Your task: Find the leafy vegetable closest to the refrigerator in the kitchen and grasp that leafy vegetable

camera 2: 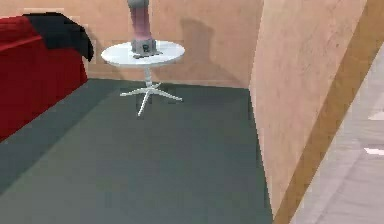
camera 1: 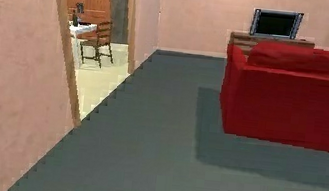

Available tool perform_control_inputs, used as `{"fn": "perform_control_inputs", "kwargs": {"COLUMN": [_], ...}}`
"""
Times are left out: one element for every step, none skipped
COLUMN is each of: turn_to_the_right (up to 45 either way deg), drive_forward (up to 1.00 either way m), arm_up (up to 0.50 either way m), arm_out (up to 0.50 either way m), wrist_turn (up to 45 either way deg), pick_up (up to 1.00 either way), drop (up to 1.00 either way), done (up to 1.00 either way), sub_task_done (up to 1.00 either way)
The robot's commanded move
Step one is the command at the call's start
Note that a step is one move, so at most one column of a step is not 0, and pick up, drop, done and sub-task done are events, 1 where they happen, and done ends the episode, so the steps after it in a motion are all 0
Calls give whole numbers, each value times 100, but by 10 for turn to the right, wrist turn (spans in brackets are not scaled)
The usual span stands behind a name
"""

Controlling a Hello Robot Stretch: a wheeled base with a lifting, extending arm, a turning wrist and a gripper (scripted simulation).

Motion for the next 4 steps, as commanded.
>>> {"fn": "perform_control_inputs", "kwargs": {"turn_to_the_right": [-150, 0, 0, -60], "drive_forward": [0, 100, 100, 0], "arm_up": [0, 0, 0, 0], "arm_out": [0, 0, 0, 0], "wrist_turn": [0, 0, 0, 0], "pick_up": [0, 0, 0, 0], "drop": [0, 0, 0, 0], "done": [0, 0, 0, 0], "sub_task_done": [0, 0, 0, 0]}}
